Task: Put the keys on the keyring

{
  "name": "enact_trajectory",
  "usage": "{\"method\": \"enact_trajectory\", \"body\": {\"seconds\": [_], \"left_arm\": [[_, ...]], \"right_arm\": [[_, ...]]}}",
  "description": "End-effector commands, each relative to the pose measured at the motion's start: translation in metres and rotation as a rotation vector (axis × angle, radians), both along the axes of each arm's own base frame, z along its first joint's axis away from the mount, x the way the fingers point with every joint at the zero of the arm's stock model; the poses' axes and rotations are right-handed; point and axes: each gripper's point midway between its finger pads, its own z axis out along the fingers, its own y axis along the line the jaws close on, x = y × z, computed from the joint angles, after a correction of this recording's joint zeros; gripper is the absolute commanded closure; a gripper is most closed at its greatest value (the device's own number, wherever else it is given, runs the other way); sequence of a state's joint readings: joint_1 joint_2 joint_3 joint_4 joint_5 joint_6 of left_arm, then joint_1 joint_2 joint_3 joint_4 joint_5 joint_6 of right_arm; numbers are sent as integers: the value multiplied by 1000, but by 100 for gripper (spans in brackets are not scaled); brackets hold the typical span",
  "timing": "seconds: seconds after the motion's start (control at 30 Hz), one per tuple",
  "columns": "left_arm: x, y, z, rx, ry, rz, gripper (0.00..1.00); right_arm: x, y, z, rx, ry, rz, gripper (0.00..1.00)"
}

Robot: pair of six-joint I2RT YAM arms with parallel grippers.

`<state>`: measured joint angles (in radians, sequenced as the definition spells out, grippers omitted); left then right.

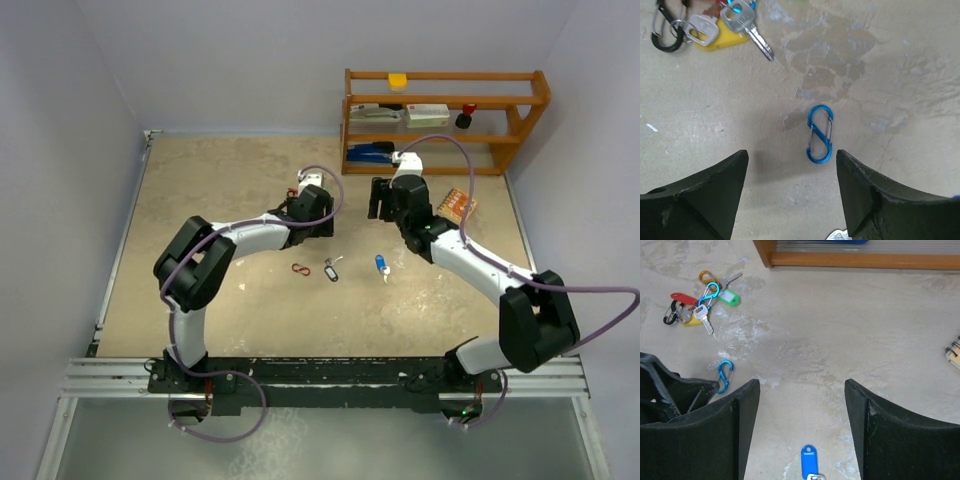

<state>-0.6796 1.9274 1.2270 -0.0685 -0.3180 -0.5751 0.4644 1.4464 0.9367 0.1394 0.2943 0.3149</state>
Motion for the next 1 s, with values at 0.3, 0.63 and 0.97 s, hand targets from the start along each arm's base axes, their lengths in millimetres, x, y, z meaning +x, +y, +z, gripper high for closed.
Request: {"method": "enact_trajectory", "body": {"seconds": [0.3,0.63,0.97], "left_arm": [[12,-31,4,15,-58,-58,33],[11,-28,-10,102,-60,-39,36],[13,-26,-19,142,-71,-21,49]], "right_arm": [[-5,-29,21,33,-84,-84,29],[-6,-32,24,48,-91,-85,29],[-5,-32,22,58,-86,-82,29]]}}
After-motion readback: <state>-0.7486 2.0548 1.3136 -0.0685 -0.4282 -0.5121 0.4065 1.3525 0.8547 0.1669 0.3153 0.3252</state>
